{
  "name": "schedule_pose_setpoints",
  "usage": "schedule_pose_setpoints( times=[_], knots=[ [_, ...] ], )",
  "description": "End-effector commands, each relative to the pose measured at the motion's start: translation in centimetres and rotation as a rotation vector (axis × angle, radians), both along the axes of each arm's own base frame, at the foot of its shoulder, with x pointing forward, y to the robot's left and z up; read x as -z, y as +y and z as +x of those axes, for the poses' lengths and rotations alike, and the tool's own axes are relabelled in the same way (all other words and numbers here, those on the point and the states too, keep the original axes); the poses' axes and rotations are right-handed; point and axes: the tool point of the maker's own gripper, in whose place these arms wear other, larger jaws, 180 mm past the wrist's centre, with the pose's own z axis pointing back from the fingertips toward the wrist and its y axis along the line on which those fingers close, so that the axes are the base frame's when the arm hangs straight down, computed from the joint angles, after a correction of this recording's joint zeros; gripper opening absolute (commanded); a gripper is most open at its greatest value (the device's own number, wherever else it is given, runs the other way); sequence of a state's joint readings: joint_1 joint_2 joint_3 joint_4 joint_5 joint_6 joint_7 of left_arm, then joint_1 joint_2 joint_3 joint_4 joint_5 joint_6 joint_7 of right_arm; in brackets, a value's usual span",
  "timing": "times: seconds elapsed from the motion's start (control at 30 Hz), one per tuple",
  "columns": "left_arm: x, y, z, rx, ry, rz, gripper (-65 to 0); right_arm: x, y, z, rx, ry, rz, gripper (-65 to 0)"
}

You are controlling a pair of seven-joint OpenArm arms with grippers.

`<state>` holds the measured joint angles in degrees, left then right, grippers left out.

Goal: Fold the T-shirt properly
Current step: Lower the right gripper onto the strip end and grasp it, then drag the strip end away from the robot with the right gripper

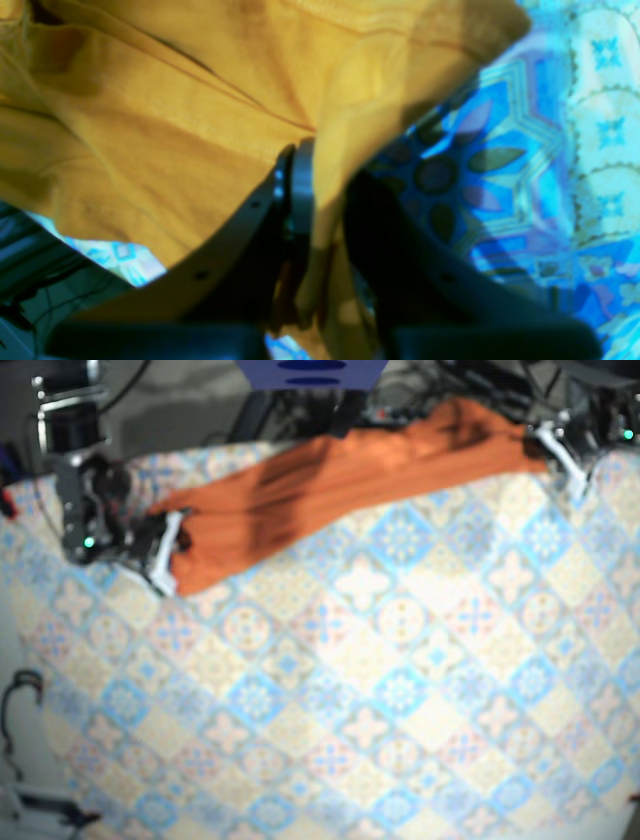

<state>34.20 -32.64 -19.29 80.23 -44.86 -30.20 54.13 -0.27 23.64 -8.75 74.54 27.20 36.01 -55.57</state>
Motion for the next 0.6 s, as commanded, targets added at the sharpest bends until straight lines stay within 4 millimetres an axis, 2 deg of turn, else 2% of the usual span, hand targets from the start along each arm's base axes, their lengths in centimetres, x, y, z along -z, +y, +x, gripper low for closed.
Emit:
schedule_pose_setpoints(
  times=[0.0,0.3,0.43,0.57],
  knots=[
    [-0.2,0.2,-0.4,0.015,0.016,0.004,-41.6,-0.8,-1.2,1.3,0.004,-0.032,-0.028,-62.6],
    [-0.2,0.2,-0.6,0.016,0.022,0.004,-41.6,-2.0,-1.5,3.5,0.012,-0.076,-0.032,-62.6],
    [-0.1,0.2,-1.3,0.019,0.037,0.004,-41.0,-1.9,-1.7,3.8,0.018,-0.070,-0.033,-62.6],
    [-0.1,0.1,-1.4,0.018,0.038,0.003,-30.9,-2.0,-1.7,4.1,0.021,-0.075,-0.033,-62.6]
  ],
)
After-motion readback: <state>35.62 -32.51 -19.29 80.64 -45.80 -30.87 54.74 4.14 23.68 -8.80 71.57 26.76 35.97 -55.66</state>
